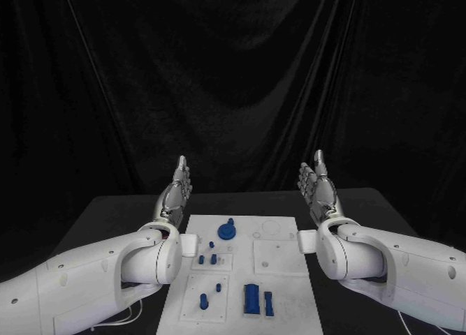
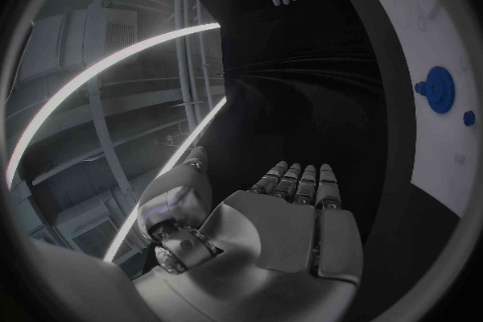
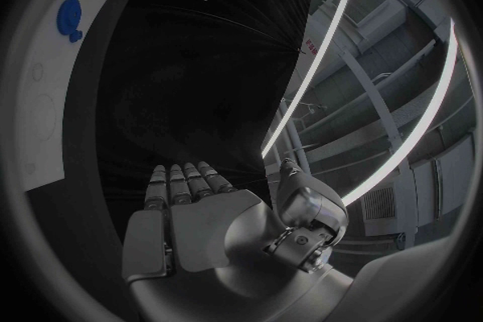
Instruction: Assemble the parts on the task board
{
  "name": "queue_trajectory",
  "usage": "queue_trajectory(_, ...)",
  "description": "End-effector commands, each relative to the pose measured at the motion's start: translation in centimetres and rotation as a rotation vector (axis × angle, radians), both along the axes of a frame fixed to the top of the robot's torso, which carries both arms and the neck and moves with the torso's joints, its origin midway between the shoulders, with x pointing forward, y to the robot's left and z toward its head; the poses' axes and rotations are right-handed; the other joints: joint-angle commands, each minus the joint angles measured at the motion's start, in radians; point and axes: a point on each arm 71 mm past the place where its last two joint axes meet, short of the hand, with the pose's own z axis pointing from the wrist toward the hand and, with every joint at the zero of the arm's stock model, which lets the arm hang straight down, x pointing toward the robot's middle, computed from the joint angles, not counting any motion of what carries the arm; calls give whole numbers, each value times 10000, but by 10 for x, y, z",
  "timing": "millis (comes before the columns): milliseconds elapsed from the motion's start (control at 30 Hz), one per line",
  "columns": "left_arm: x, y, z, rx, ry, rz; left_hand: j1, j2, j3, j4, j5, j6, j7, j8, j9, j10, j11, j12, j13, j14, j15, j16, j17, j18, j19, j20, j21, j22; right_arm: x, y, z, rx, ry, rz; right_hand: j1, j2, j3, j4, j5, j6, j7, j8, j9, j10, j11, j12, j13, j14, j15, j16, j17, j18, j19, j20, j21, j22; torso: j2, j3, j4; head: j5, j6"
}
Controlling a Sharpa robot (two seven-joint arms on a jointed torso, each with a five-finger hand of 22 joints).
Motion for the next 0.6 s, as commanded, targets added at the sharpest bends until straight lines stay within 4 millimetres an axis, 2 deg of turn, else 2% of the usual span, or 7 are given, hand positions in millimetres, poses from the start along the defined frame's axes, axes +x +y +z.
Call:
queue_trajectory(33, 0, 2, -1, 260, 58, 507, -695, -18, 49, -122, -177, -320, 0, -47, -15, -71, -5, -58, -14, 13, -89, -36, -16, -129, -28, -84, -58, -17, 0, -2, -1, -13, 92, -288, -63, 11, -1, -26, -35, -34, 0, -35, -14, -36, -2, -37, -10, -54, -2, -36, -11, -74, -54, -2, -36, -11, -6, 1, -2, 0, 0)
queue_trajectory(267, 0, 2, -1, 260, 58, 507, -1067, -18, 49, -122, -177, -320, 0, -47, -15, -71, -5, -58, -14, 13, -89, -36, -16, -129, -28, -84, -58, -17, 0, -2, -1, -13, 92, -288, -63, 11, -1, -26, -35, -34, 0, -35, -14, -36, -2, -37, -10, -54, -2, -36, -11, -74, -54, -2, -36, -11, -6, 1, -2, 0, 0)
queue_trajectory(300, 0, 2, -1, 260, 58, 507, -1288, -18, 49, -122, -177, -320, 0, -47, -15, -71, -5, -58, -14, 13, -89, -36, -16, -129, -28, -84, -58, -17, 0, -2, -1, -13, 92, -288, -63, 11, -1, -26, -35, -34, 0, -35, -14, -36, -2, -37, -10, -54, -2, -36, -11, -74, -54, -2, -36, -11, -6, 1, -2, 0, 0)
queue_trajectory(333, 0, 2, -1, 260, 58, 507, -2181, -18, 49, -122, -177, -320, 0, -47, -15, -71, -5, -58, -14, 13, -89, -36, -16, -129, -28, -84, -58, -17, 0, -2, -1, -13, 92, -288, -63, 11, -1, -26, -35, -34, 0, -35, -14, -36, -2, -37, -10, -54, -2, -36, -11, -74, -54, -2, -36, -11, -6, 1, -2, 0, 0)
queue_trajectory(600, 0, 2, -1, 260, 58, 507, -2181, -18, 49, -122, -177, -320, 0, -47, -15, -71, -5, -58, -14, 13, -89, -36, -16, -129, -28, -84, -58, -17, 0, -2, -1, -13, 92, -288, -63, 11, -1, -26, -35, -34, 0, -35, -14, -36, -2, -37, -10, -54, -2, -36, -11, -74, -54, -2, -36, -11, -6, 1, -2, 0, 0)
